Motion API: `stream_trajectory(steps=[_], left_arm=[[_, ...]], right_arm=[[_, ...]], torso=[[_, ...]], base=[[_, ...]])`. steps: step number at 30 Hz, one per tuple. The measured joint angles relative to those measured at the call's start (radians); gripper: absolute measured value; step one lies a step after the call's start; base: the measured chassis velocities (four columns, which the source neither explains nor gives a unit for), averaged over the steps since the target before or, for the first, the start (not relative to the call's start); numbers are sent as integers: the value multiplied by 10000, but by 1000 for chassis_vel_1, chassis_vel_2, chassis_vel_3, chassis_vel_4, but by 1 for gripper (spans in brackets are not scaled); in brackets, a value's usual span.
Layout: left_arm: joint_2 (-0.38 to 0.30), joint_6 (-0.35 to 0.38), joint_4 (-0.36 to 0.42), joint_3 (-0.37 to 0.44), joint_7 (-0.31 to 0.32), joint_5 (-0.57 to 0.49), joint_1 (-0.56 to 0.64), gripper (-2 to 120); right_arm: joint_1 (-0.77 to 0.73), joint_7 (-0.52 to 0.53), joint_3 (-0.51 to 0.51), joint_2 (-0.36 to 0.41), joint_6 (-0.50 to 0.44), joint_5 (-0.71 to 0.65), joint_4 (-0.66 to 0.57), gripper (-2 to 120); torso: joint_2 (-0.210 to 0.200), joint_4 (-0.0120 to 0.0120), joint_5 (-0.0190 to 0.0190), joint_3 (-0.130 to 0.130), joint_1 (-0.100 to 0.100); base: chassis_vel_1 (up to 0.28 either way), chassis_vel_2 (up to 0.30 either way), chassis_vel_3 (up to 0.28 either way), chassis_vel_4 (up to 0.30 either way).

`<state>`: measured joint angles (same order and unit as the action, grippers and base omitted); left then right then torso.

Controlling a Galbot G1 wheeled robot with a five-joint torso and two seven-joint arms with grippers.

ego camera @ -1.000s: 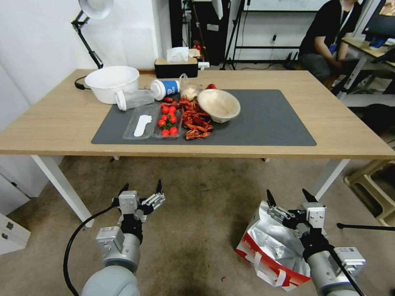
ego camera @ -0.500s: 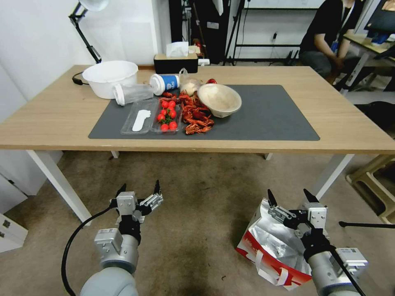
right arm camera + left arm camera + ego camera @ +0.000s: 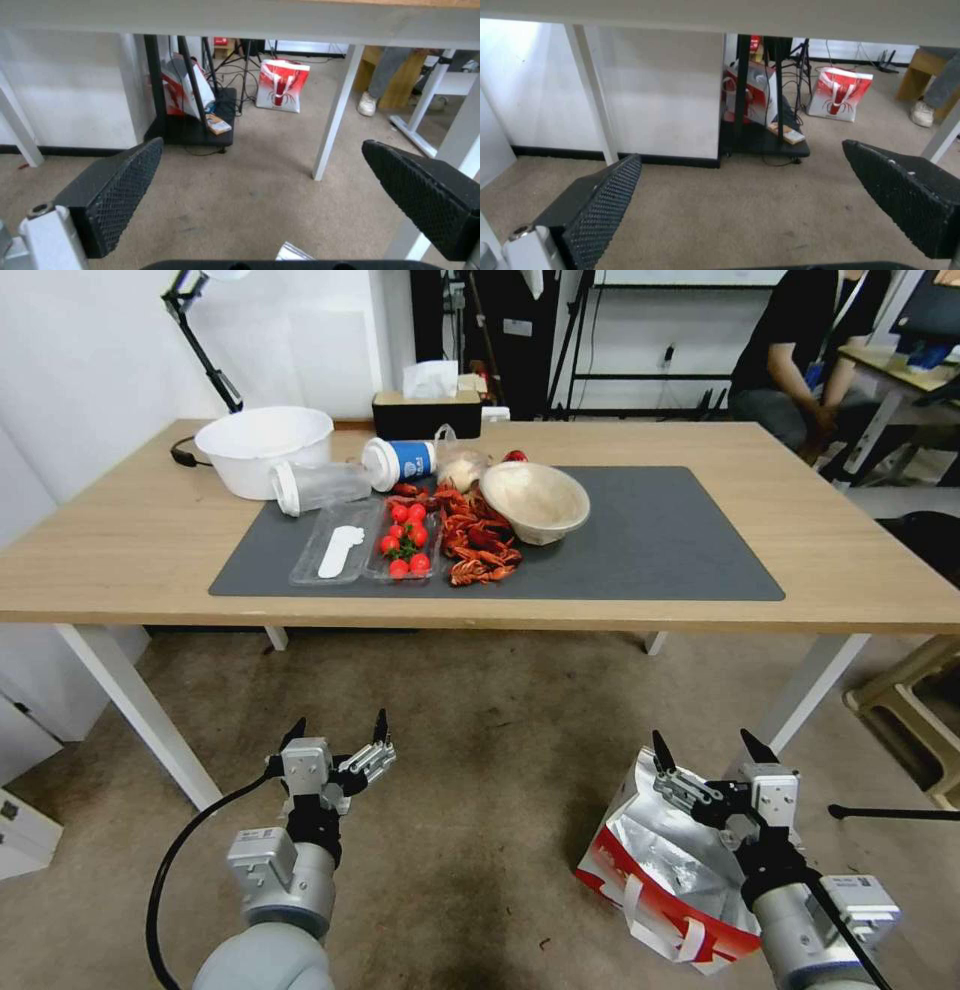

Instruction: Pick up the food delivery bag from the floor and place it on the table.

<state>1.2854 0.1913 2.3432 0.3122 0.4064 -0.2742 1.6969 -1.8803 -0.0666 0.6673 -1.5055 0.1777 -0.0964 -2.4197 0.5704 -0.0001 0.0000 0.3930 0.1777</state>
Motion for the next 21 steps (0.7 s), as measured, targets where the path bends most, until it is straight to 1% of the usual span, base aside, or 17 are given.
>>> stream_trajectory(steps=[1,4,5,7,9,12,17,20,21], left_arm=[[0,0,0,0,0,0,0,100],[-8,-29,16,1,7,15,33,100],[-8,-29,16,1,7,15,33,100],[-12,-38,26,5,14,18,42,100],[-12,-41,26,6,16,20,44,100],[-9,-56,70,7,16,50,88,100],[7,-61,86,-2,16,81,95,100],[17,-68,86,-16,13,102,128,100],[17,-68,86,-16,13,102,128,100]], right_arm=[[0,0,0,0,0,0,0,100],[7,-9,-11,-13,0,2,0,100],[7,-9,-11,-13,0,2,0,100],[6,-18,-24,-27,0,9,-1,100],[6,-19,-25,-28,0,11,-1,100],[4,-19,-35,-45,-44,117,-1,100],[6,-20,-42,-54,-79,126,-22,100],[-13,-29,-28,-38,-111,108,-25,100],[-13,-29,-28,-38,-111,108,-25,100]], torso=[[0,0,0,0,0],[-254,0,0,-155,-101],[-254,0,0,-155,-101],[-401,0,-1,-252,-152],[-434,0,0,-272,-165],[-632,1,0,-398,-239],[-771,1,0,-483,-291],[-950,1,0,-598,-357],[-950,1,0,-598,-357]], base=[[0,0,0,0],[0,0,0,0],[0,0,0,0],[0,0,0,0],[0,0,0,0],[0,0,0,0],[0,0,0,0],[0,0,0,0],[0,0,0,0]])
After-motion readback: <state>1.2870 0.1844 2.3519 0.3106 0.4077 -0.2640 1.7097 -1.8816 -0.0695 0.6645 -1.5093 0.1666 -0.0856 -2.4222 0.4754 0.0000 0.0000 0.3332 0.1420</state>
